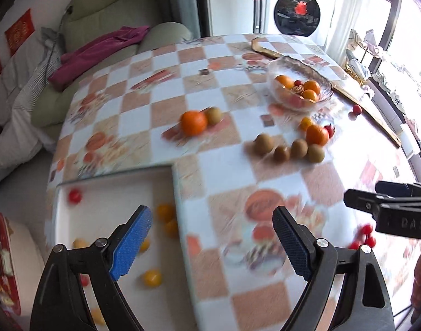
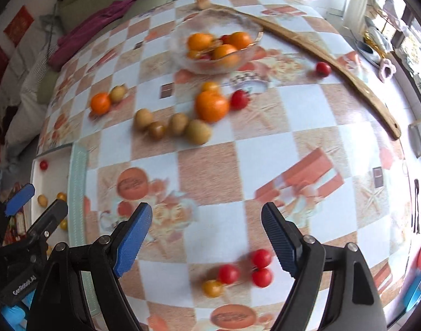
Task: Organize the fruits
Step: 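Move both tools to the fruits beside the glass bowl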
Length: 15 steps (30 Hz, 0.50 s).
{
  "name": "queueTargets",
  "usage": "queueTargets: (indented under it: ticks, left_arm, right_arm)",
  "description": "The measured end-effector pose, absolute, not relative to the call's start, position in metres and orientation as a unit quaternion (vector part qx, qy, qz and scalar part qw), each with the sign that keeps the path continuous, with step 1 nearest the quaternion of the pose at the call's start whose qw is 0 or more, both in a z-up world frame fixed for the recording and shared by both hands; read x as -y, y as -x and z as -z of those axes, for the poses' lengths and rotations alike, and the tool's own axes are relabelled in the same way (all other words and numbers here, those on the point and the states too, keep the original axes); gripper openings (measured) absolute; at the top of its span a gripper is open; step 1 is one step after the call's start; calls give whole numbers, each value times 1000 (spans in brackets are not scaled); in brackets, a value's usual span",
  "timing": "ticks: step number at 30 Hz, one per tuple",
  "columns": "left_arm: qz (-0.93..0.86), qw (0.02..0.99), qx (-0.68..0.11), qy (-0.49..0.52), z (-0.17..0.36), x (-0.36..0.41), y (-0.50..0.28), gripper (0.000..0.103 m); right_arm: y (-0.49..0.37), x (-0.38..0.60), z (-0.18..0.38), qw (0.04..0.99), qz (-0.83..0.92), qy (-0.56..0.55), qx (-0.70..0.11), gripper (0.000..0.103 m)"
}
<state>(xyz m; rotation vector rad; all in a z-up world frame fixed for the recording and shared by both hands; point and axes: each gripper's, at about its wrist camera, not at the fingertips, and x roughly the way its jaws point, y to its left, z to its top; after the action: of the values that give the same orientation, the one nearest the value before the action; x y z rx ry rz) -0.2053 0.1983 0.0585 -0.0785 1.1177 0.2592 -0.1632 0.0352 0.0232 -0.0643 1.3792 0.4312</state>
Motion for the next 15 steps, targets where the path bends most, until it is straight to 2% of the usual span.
queueTargets:
  ticks: [4,7,8,15]
  left_arm:
    - [-124,832,-539,35,-37,-194,174,89]
    - [-123,825,-551,31,-19,-193,155,76]
    - [-123,823,-554,29,-13,-193,150,76]
    - [-97,831,-548,15,5,-186,126,76]
  right_arm:
    - [140,-21,-15,758,-180,32,-626,83]
    - [125,-17,-7,761,-177,43,-623,65]
    - [120,-17,-4,761,-178,46,-623,61]
    - [97,-20,14,759,-195,58,-619,61]
